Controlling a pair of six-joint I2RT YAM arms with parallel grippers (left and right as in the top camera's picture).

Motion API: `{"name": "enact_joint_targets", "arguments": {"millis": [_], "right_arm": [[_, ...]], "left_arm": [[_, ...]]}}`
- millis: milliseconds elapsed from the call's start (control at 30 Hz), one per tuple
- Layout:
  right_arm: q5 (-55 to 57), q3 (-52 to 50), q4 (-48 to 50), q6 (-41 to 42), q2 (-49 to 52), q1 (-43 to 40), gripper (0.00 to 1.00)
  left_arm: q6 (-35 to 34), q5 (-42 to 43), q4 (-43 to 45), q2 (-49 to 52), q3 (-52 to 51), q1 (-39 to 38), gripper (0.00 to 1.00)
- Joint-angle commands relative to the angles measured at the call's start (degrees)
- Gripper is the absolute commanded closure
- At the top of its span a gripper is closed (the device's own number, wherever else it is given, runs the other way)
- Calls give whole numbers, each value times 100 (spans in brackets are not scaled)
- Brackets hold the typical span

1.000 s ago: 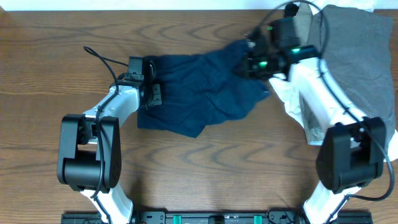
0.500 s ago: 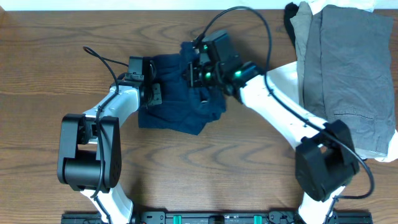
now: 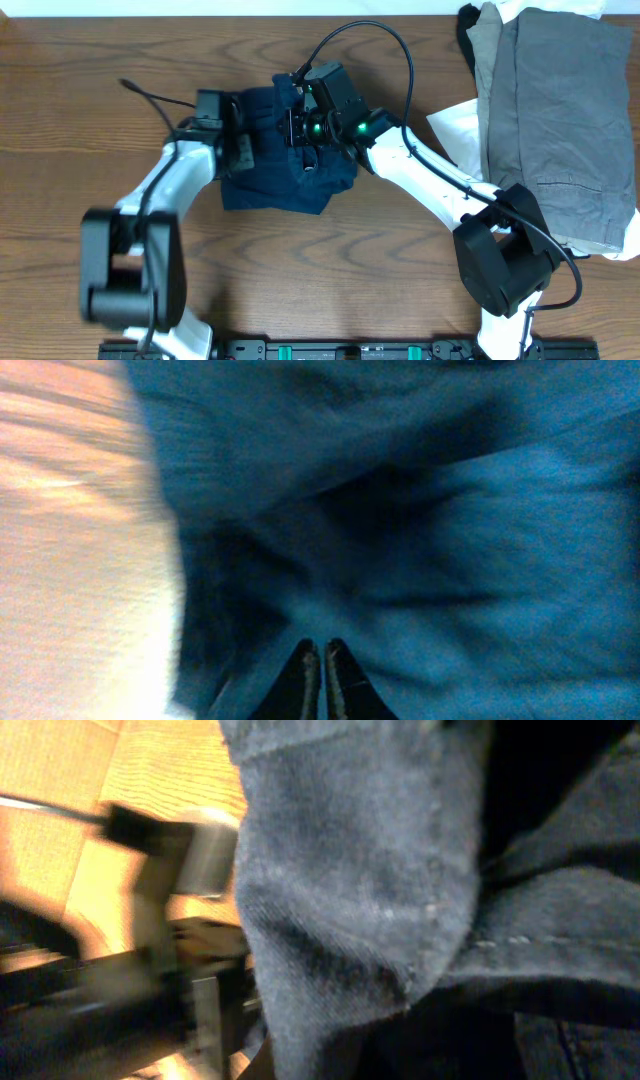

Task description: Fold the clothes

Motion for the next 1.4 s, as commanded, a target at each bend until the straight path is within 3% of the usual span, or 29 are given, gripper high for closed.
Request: {"name": "enact_joint_targets", "arguments": {"millis": [0, 200, 433, 600, 700, 1100, 1367], "right_arm": [[-31, 127, 37, 44, -7, 31, 99], [-28, 127, 133, 37, -7, 125, 99], [-24, 125, 450, -142, 35, 468, 98], [-66, 127, 619, -584, 48, 765, 40], [-664, 133, 734, -887, 24, 728, 28], [-531, 197, -330, -1237, -42, -601, 23], [-409, 195, -911, -1770, -37, -1071, 21]], "left_arm": [[-98, 20, -197, -789, 13, 140, 88], [-363, 17, -590, -1725, 13, 472, 87], [-531, 20, -581, -2048, 13, 977, 87], [-702, 24, -586, -2046, 13, 1390, 87], [-697, 22, -588, -2046, 13, 1502, 87], [-693, 525, -780, -1897, -46, 1475, 88], [-365, 540, -581, -1252, -122, 942, 88]]}}
